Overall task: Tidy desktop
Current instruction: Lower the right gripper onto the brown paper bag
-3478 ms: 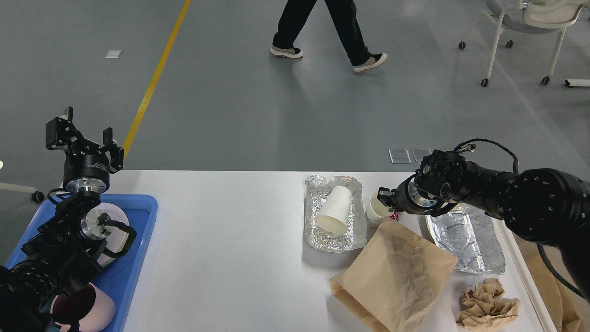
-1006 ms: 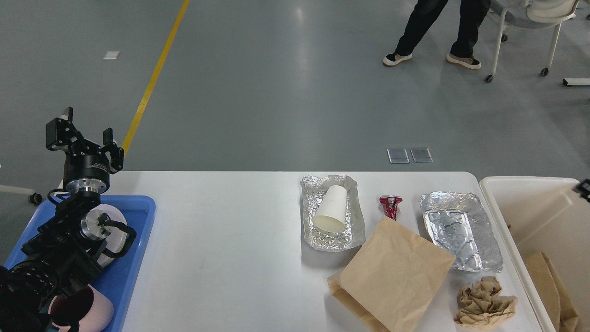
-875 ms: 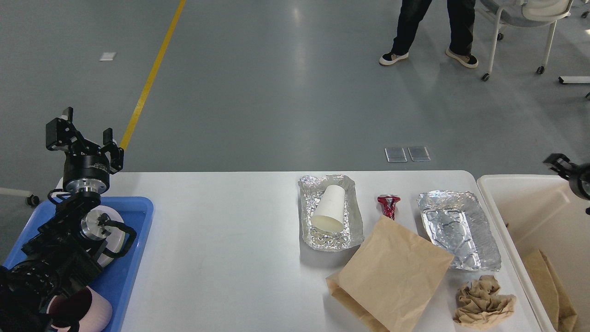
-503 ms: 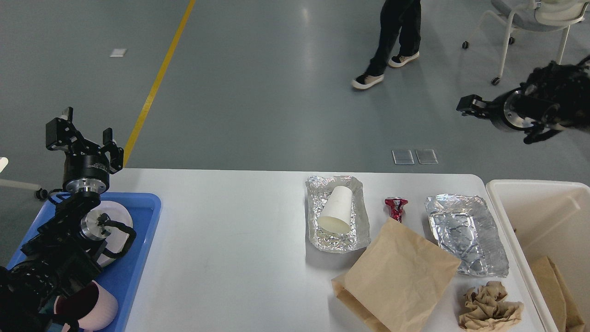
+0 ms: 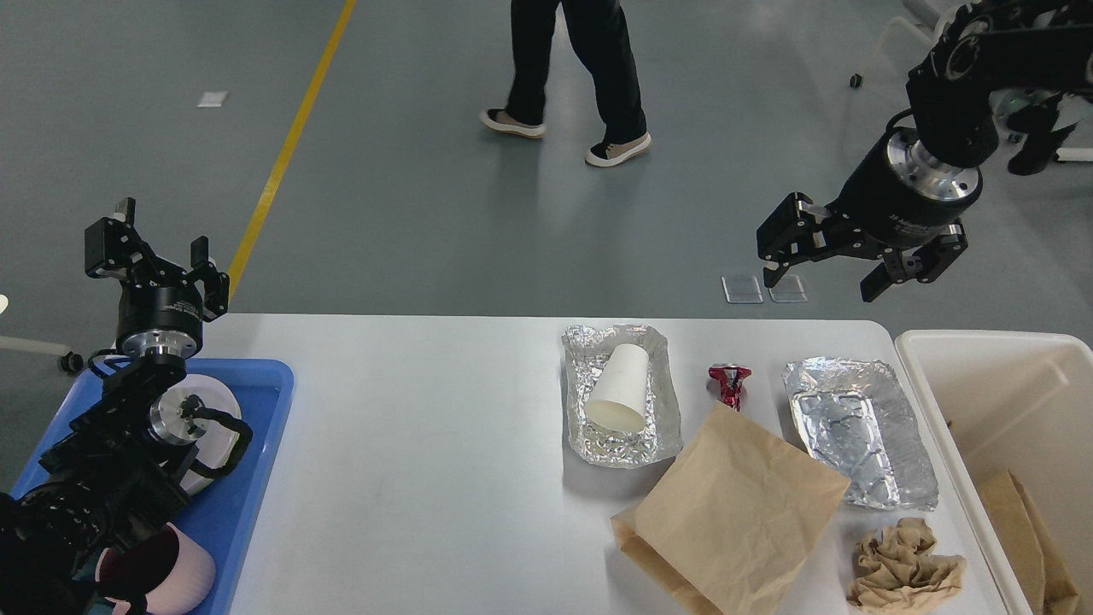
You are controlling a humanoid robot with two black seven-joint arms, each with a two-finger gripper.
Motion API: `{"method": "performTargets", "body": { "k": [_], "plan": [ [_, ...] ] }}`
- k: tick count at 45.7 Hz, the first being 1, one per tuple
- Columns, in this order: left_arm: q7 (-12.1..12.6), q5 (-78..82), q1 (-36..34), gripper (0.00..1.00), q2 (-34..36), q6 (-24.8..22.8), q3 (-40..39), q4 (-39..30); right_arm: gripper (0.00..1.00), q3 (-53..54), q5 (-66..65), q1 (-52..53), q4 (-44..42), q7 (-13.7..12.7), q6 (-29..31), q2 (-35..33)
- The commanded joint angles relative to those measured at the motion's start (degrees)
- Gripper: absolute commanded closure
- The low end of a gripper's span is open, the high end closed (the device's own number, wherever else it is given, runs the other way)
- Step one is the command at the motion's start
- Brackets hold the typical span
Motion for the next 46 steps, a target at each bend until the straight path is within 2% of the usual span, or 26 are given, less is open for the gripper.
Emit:
{"method": "performTargets", "body": {
  "k": [1,5,9,22,26,36,46],
  "plan": [
    [0.0,0.0,0.0,0.03,0.0,0.0,0.0,0.0,0.00,0.2,0.3,3.8,3.5,0.0,1.4,-1.4],
    [0.0,0.0,0.0,0.03,0.0,0.0,0.0,0.0,0.00,0.0,0.3,1.7,3.5,0.0,0.7,-1.9],
    [0.0,0.0,0.0,0.03,0.0,0.0,0.0,0.0,0.00,0.1,0.1,-6.4,2.9,-0.2,-0.7,-3.0],
    [0.0,0.0,0.0,0.03,0.0,0.0,0.0,0.0,0.00,1.9,0.0,-31.5,-1.8,-0.2,-20.2,-3.6],
    [0.0,0.0,0.0,0.03,0.0,0.0,0.0,0.0,0.00,3.3,0.1,-36.4,-3.9,-0.2,-24.0,-3.7],
    [0.0,0.0,0.0,0.03,0.0,0.0,0.0,0.0,0.00,7.5,0.1,-43.5,-8.4,-0.2,-25.1,-3.8],
    [0.0,0.0,0.0,0.03,0.0,0.0,0.0,0.0,0.00,10.4,0.0,-46.8,-8.9,-0.2,-25.1,-4.4]
  ]
}}
